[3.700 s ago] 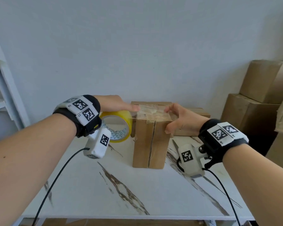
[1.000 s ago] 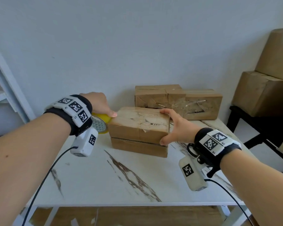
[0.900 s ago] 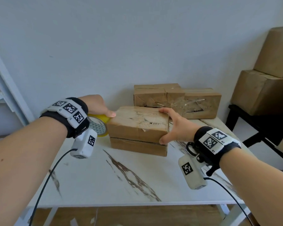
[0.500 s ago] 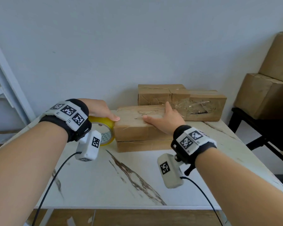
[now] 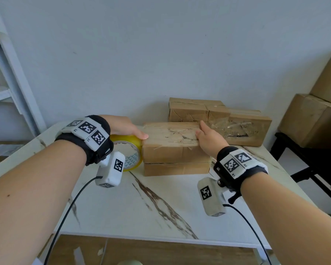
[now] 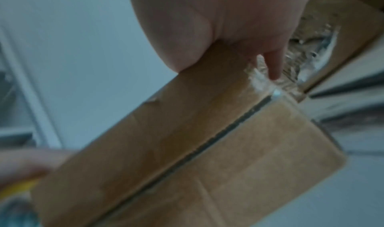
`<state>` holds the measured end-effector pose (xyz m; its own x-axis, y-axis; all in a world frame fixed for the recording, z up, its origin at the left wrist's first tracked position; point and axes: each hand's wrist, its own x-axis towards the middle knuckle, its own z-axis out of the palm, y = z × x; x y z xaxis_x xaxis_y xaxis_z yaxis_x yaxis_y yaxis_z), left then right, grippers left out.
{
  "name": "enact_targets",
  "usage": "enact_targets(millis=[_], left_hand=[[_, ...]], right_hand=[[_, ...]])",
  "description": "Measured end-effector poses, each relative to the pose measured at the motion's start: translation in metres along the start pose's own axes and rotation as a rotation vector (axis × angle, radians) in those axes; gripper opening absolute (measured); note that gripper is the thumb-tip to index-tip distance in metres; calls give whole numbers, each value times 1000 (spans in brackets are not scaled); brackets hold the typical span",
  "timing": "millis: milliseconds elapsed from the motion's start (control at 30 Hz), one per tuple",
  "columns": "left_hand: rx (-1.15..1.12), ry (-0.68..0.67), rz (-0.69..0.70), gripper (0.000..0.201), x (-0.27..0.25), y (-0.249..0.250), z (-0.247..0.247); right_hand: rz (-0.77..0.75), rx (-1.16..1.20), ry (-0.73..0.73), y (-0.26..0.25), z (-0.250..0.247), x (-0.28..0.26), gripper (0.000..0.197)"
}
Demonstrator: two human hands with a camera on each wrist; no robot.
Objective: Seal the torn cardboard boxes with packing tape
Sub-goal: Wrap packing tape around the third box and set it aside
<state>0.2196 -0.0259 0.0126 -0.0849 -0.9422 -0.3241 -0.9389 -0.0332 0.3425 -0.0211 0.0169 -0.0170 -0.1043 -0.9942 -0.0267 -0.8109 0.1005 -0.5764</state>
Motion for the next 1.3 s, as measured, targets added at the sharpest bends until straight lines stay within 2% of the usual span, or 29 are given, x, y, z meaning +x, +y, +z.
enact_targets(millis=[67, 133, 233, 300, 367, 400, 467, 600, 700, 800, 967, 1300], left_hand=[[1, 7, -11, 58, 1, -1, 0], [-4, 11, -23, 72, -2, 0, 1], [-12, 33, -29, 80, -3, -1, 5], [-6, 45, -8, 72, -5, -2, 7], [-26, 56, 49, 48, -8, -4, 9], [-40, 55, 69, 45, -10, -4, 10], [-114, 19, 95, 53, -13, -6, 10], [-433, -147, 103, 50, -16, -30, 1], [-462, -105, 130, 39, -19, -40, 2], [-374, -12, 111, 39, -20, -33, -3], [13, 64, 57, 39, -16, -36, 2], [-88, 146, 147, 48, -24, -41, 24]], right_hand=[[-7, -178, 1, -4, 2, 1, 52], [-77, -358, 11, -11, 8, 0, 51], [-201, -442, -29, -27, 20, -5, 54], [-217, -445, -74, -39, 28, -6, 61], [-223, -433, -107, -54, 37, -7, 68], [-240, -432, -115, -60, 42, -7, 70], [-271, -445, -120, -68, 47, -7, 67], [-258, -431, -153, -65, 45, -2, 62], [-254, -436, -156, -64, 45, -3, 62], [-251, -446, -156, -65, 47, -3, 62], [-253, -460, -151, -63, 47, -2, 61], [-279, -450, -133, -63, 47, 1, 54]])
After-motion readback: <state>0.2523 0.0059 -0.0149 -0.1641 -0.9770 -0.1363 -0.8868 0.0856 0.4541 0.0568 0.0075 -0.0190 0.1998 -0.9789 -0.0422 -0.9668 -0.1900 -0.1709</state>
